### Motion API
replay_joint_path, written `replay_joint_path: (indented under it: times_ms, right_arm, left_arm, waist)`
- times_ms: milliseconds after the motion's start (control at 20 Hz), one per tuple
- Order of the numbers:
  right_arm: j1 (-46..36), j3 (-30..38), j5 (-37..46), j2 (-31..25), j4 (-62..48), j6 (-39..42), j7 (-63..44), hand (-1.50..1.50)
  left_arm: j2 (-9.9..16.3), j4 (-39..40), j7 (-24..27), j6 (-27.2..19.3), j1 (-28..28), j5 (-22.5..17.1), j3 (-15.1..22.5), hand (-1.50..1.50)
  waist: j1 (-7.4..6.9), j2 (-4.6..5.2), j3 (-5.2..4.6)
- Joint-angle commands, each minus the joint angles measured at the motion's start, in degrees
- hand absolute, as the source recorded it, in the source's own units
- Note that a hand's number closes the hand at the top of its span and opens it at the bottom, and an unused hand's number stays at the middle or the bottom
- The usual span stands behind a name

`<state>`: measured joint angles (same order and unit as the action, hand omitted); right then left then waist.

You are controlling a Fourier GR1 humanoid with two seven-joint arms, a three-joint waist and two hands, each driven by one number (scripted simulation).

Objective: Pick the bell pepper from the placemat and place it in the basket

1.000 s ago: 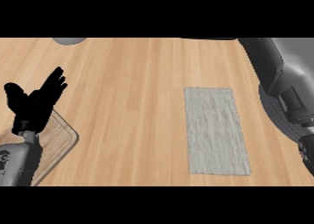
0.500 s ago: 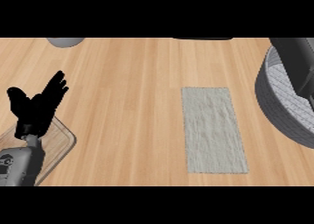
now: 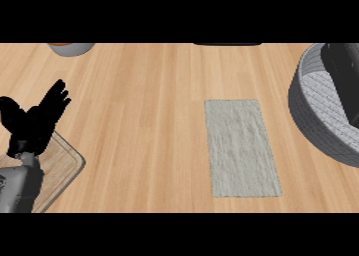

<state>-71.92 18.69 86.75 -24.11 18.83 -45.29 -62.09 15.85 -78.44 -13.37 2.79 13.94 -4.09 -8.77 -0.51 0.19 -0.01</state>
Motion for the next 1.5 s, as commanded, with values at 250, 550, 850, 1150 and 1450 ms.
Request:
replay_joint_path:
  times_ms: [250, 550, 850, 1150, 1450]
  right_arm:
    - [8.83, 2.11, 2.65, -5.1, 3.09, -8.06, -10.12, 1.5]
    - [14.52, 6.2, -1.4, -2.34, 5.26, -10.52, -4.25, -1.5]
    - [14.67, 6.12, -6.52, -1.81, 11.44, -9.61, 3.55, -1.5]
    - [15.54, 9.5, -3.81, -3.58, 18.07, -19.28, -2.75, -1.5]
    - [24.49, 11.91, -7.47, 0.86, 35.28, -19.44, -2.45, -1.5]
  left_arm:
    - [-0.97, -2.11, -0.75, -0.13, -0.53, 0.33, 0.85, 0.0]
    - [-2.27, -0.89, 1.8, -1.53, -1.35, 2.59, 1.79, 0.0]
    - [1.09, -2.22, -0.4, 1.6, -2.77, -0.03, -1.15, 0.0]
    - [-0.07, -1.13, 0.18, 0.96, -2.71, 0.05, -1.01, 0.0]
    - [0.06, -1.27, 2.86, 0.56, -6.14, 0.35, -2.17, 0.0]
  waist:
    - [-0.01, 0.15, -0.02]
    - [-0.01, 0.06, 0.03]
    - [0.27, -0.39, 0.02]
    - [0.62, -0.5, -0.03]
    - [3.48, -1.75, -0.11]
